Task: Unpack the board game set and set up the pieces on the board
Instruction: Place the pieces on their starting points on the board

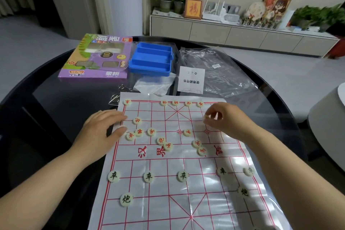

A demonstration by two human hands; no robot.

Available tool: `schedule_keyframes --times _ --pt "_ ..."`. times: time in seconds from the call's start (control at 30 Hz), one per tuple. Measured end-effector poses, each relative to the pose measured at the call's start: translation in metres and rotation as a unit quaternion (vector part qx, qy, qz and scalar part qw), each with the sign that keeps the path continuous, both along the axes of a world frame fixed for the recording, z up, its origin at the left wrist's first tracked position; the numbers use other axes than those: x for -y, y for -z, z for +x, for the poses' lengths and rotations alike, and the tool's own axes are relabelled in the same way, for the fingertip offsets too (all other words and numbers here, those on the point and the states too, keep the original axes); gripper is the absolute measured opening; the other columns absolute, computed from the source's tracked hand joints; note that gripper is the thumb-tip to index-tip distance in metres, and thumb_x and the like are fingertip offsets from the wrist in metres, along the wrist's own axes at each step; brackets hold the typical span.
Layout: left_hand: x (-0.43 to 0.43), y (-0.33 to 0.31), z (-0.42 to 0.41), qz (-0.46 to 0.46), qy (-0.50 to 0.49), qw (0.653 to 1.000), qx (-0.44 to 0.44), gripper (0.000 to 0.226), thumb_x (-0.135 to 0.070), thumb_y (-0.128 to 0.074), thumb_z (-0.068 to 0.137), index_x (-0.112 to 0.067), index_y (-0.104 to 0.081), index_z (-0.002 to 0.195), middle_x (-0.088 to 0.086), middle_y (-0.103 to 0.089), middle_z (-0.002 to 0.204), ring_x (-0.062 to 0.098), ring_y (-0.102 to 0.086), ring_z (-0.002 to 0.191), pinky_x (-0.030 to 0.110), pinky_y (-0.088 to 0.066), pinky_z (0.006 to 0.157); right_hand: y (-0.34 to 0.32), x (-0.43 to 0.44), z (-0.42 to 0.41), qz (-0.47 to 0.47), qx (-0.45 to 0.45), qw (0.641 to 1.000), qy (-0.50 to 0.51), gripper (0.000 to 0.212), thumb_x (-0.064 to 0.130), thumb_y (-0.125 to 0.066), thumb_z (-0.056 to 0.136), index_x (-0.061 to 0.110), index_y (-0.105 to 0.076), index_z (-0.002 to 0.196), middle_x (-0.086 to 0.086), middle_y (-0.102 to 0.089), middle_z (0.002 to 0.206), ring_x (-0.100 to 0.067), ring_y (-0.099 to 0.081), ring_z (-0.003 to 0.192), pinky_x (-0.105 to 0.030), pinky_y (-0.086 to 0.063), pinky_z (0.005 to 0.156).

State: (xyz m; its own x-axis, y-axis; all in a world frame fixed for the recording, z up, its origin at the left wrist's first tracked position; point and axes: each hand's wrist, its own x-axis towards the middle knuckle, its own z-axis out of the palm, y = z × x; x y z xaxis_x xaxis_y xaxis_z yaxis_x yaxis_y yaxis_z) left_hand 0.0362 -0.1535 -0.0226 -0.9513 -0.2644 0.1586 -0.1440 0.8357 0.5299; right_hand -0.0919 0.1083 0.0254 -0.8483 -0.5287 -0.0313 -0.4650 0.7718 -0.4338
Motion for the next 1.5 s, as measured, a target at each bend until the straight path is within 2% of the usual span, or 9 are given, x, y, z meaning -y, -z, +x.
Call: schedule_keyframes --times 0.13,0.2,0.33,0.43,0.57,0.7,0.93,1.17,1.5 --pt "0.004 0.003 -0.003 0.017 -0.038 0.999 0.016 0.039 -0.023 -0.052 0.089 -0.015 -0.052 0.127 0.001 -0.047 0.135 0.021 -0.034 0.13 0.039 -0.021 0.111 0.001 0.054 -0.008 -0.012 -0.05 0.998 -0.041 0.028 0.034 -0.06 0.084 0.01 -0.064 0.098 0.0 -0.056 0.089 -0.012 -0.048 0.079 -0.019 -0.037 0.058" --pt "0.003 0.005 -0.004 0.017 -0.043 0.999 0.016 0.038 -0.024 -0.051 0.089 -0.016 -0.052 0.127 0.0 -0.047 0.135 0.021 -0.034 0.13 0.038 -0.023 0.11 0.008 0.082 -0.01 -0.005 -0.069 0.996 -0.054 0.031 0.036 -0.059 0.085 0.01 -0.064 0.099 -0.005 -0.061 0.097 -0.016 -0.049 0.085 -0.025 -0.041 0.068" --pt "0.007 0.012 -0.004 0.003 -0.02 1.0 -0.017 0.034 -0.023 -0.054 0.088 -0.016 -0.057 0.121 -0.003 -0.052 0.13 0.016 -0.039 0.127 0.026 -0.016 0.109 0.02 0.128 -0.016 0.024 -0.09 0.992 -0.081 0.035 0.038 -0.055 0.087 0.009 -0.062 0.105 -0.009 -0.059 0.108 -0.021 -0.048 0.103 -0.026 -0.036 0.076" --pt "0.01 0.015 -0.006 0.007 -0.008 0.999 -0.046 0.032 -0.025 -0.054 0.088 -0.018 -0.059 0.119 -0.008 -0.052 0.126 0.009 -0.04 0.123 0.015 -0.008 0.103 0.026 0.142 -0.02 0.062 -0.091 0.99 -0.09 0.039 0.041 -0.054 0.086 0.008 -0.061 0.107 -0.01 -0.056 0.112 -0.023 -0.045 0.107 -0.027 -0.035 0.078" --pt "0.014 0.019 -0.006 0.02 -0.006 0.998 -0.057 0.035 -0.031 -0.053 0.087 -0.023 -0.056 0.121 -0.014 -0.048 0.126 0.009 -0.036 0.125 0.018 -0.012 0.104 0.026 0.142 -0.021 0.075 -0.083 0.99 -0.089 0.044 0.046 -0.057 0.082 0.013 -0.056 0.112 -0.006 -0.052 0.117 -0.022 -0.042 0.112 -0.029 -0.036 0.089" --pt "0.017 0.023 -0.008 0.021 0.0 0.998 -0.06 0.035 -0.034 -0.053 0.087 -0.024 -0.056 0.12 -0.015 -0.049 0.127 0.007 -0.036 0.126 0.016 -0.011 0.101 0.02 0.133 -0.022 0.072 -0.069 0.988 -0.122 0.047 0.041 -0.058 0.084 0.022 -0.05 0.126 -0.004 -0.047 0.126 -0.021 -0.037 0.117 -0.028 -0.03 0.098" --pt "0.017 0.023 -0.008 0.016 -0.001 0.998 -0.059 0.036 -0.036 -0.052 0.087 -0.026 -0.055 0.121 -0.015 -0.047 0.13 0.006 -0.033 0.127 0.017 -0.011 0.102 0.024 0.137 -0.02 0.099 -0.07 0.984 -0.131 0.031 0.031 -0.049 0.091 0.025 -0.057 0.121 -0.003 -0.05 0.126 -0.022 -0.037 0.116 -0.028 -0.03 0.095" --pt "0.016 0.023 -0.008 0.012 -0.002 0.998 -0.066 0.035 -0.036 -0.052 0.087 -0.026 -0.055 0.121 -0.016 -0.047 0.13 0.005 -0.033 0.127 0.014 -0.009 0.097 0.024 0.138 -0.022 0.106 -0.089 0.986 -0.095 0.031 0.036 -0.052 0.089 0.019 -0.06 0.114 -0.004 -0.054 0.12 -0.022 -0.039 0.112 -0.026 -0.031 0.089" --pt "0.016 0.021 -0.008 0.008 0.007 0.997 -0.074 0.031 -0.034 -0.056 0.085 -0.024 -0.06 0.115 -0.018 -0.05 0.12 0.005 -0.038 0.123 0.014 -0.01 0.098 0.028 0.162 -0.018 0.086 -0.09 0.986 -0.11 0.032 0.038 -0.054 0.088 0.017 -0.06 0.112 -0.006 -0.056 0.118 -0.024 -0.041 0.11 -0.029 -0.031 0.089"
